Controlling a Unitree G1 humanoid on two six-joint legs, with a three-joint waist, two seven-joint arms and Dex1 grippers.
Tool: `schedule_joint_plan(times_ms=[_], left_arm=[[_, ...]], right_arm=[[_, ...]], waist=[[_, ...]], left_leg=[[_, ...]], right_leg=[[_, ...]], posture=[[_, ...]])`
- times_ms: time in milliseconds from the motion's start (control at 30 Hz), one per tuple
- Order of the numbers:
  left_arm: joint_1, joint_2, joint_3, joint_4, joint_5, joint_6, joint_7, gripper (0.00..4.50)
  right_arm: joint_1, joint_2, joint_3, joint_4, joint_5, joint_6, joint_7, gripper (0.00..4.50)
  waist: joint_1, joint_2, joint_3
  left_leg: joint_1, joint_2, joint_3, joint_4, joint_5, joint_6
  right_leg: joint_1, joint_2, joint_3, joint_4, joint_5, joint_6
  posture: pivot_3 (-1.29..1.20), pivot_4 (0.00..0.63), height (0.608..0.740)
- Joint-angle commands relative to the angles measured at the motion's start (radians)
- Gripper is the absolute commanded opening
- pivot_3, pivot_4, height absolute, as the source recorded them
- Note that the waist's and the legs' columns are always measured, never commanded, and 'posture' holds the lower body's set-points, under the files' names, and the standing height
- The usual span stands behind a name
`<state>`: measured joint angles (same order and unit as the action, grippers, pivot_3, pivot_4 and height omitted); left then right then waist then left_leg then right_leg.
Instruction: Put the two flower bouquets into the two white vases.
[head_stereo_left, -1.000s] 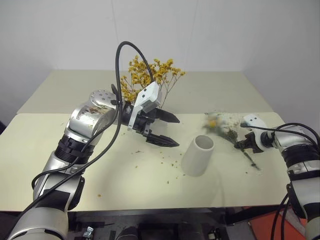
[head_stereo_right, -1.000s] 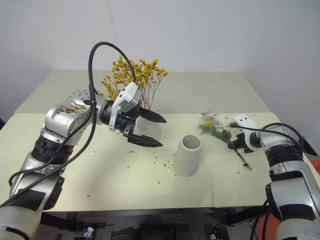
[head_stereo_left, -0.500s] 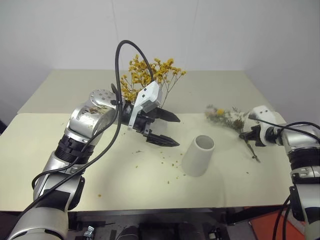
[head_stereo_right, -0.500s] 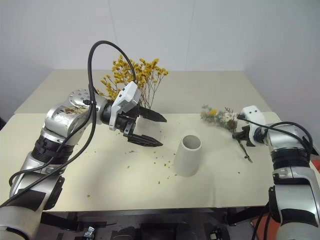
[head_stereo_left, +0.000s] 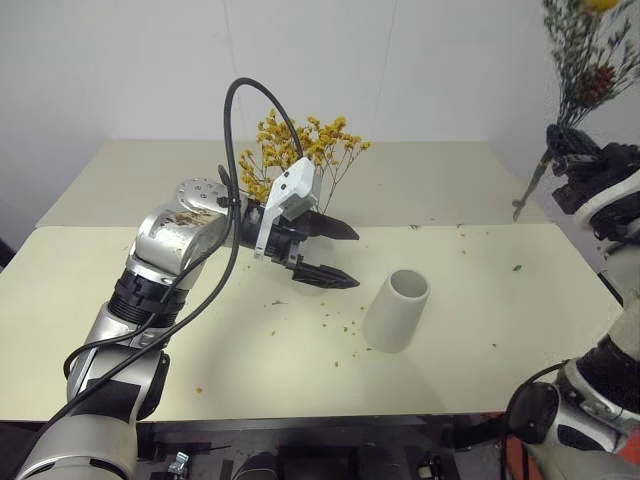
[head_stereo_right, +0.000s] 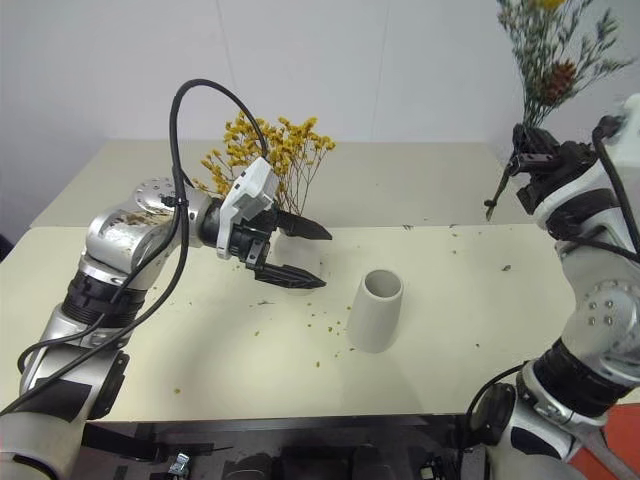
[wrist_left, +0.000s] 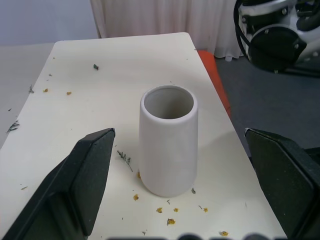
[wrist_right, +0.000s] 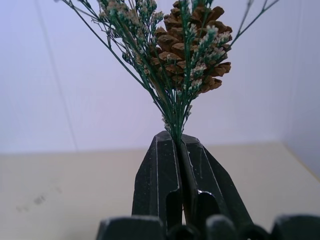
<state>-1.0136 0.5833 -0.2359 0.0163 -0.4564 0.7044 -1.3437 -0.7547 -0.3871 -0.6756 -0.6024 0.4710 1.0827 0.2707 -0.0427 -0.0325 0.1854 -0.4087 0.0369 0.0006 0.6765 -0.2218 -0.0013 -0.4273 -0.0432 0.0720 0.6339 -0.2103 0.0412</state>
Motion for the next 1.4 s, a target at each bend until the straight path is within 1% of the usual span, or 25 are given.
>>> schedule_joint_plan(times_ms=[33, 100, 200, 333, 467, 600, 800, 1067, 1233, 1400], left_arm=[[0.001, 0.014, 0.036, -0.026, -0.026, 0.011, -0.002, 4.5], [0.005, 0.02, 0.043, -0.033, -0.037, 0.01, -0.005, 4.5], [0.019, 0.028, 0.054, -0.043, -0.05, 0.01, -0.01, 4.5], [0.036, 0.037, 0.063, -0.051, -0.057, 0.014, -0.004, 4.5], [0.051, 0.049, 0.063, -0.058, -0.057, 0.012, 0.006, 4.5], [0.059, 0.053, 0.071, -0.069, -0.066, 0.02, 0.013, 4.5], [0.062, 0.057, 0.071, -0.07, -0.069, 0.017, 0.023, 4.5], [0.07, 0.056, 0.069, -0.067, -0.062, 0.003, 0.03, 4.5], [0.078, 0.06, 0.072, -0.073, -0.064, 0.002, 0.033, 4.5], [0.083, 0.062, 0.074, -0.078, -0.065, -0.001, 0.038, 4.5]], right_arm=[[0.037, 0.018, 0.013, -0.146, 0.079, -0.004, -0.043, 0.01], [0.072, 0.026, 0.04, -0.203, 0.114, -0.013, -0.054, 0.01], [0.1, 0.083, 0.059, -0.255, 0.194, -0.02, -0.094, 0.01], [0.168, 0.144, 0.145, -0.31, 0.209, -0.07, -0.147, 0.01], [0.228, 0.157, 0.203, -0.348, 0.234, -0.13, -0.156, 0.01], [0.301, 0.147, 0.246, -0.371, 0.249, -0.181, -0.153, 0.01], [0.364, 0.141, 0.295, -0.377, 0.28, -0.226, -0.18, 0.01], [0.476, 0.158, 0.42, -0.335, 0.212, -0.332, -0.189, 0.01], [0.532, 0.15, 0.492, -0.305, 0.12, -0.427, -0.17, 0.01], [0.56, 0.146, 0.534, -0.273, 0.052, -0.511, -0.149, 0.01]], waist=[[0.0, 0.0, 0.0], [0.0, 0.0, 0.0], [-0.002, 0.0, 0.0], [-0.001, 0.0, 0.0], [-0.001, 0.0, 0.0], [-0.001, 0.0, 0.0], [0.0, 0.0, 0.0], [-0.001, 0.0, 0.0], [0.0, 0.0, 0.0], [0.0, 0.0, 0.0]], left_leg=[[0.0, 0.0, 0.0, 0.0, 0.0, 0.0], [0.0, 0.0, 0.0, 0.0, 0.0, 0.0], [0.0, 0.0, 0.0, 0.0, 0.0, 0.0], [0.0, 0.001, 0.0, 0.0, 0.0, 0.0], [0.0, 0.0, 0.0, 0.0, 0.0, 0.0], [0.0, 0.001, 0.0, 0.0, 0.0, 0.0], [0.0, 0.001, 0.0, 0.0, 0.0, 0.0], [0.0, 0.001, 0.0, 0.0, 0.0, 0.0], [0.0, 0.0, 0.0, 0.0, 0.0, 0.0], [0.0, 0.001, 0.0, 0.0, 0.0, 0.0]], right_leg=[[0.0, 0.0, 0.0, 0.0, 0.0, 0.0], [0.0, 0.0, 0.0, 0.0, 0.0, 0.0], [0.0, 0.0, 0.0, -0.001, 0.0, 0.0], [0.0, 0.0, 0.0, 0.0, 0.0, 0.0], [0.0, 0.0, 0.0, -0.001, 0.0, 0.0], [0.0, 0.0, 0.0, -0.001, 0.0, 0.0], [0.0, 0.0, 0.0, -0.001, -0.002, 0.002], [0.0, 0.0, 0.0, -0.001, -0.002, 0.002], [0.0, 0.0, 0.0, -0.002, -0.002, 0.002], [0.0, 0.0, 0.0, -0.002, -0.002, 0.002]], posture=[[0.0, 0.15, 0.74], [0.0, 0.15, 0.74], [0.0, 0.15, 0.74], [0.0, 0.15, 0.74], [0.0, 0.15, 0.74], [0.0, 0.15, 0.74], [0.0, 0.15, 0.74], [0.0, 0.15, 0.74], [0.0, 0.15, 0.74], [0.0, 0.15, 0.74]])
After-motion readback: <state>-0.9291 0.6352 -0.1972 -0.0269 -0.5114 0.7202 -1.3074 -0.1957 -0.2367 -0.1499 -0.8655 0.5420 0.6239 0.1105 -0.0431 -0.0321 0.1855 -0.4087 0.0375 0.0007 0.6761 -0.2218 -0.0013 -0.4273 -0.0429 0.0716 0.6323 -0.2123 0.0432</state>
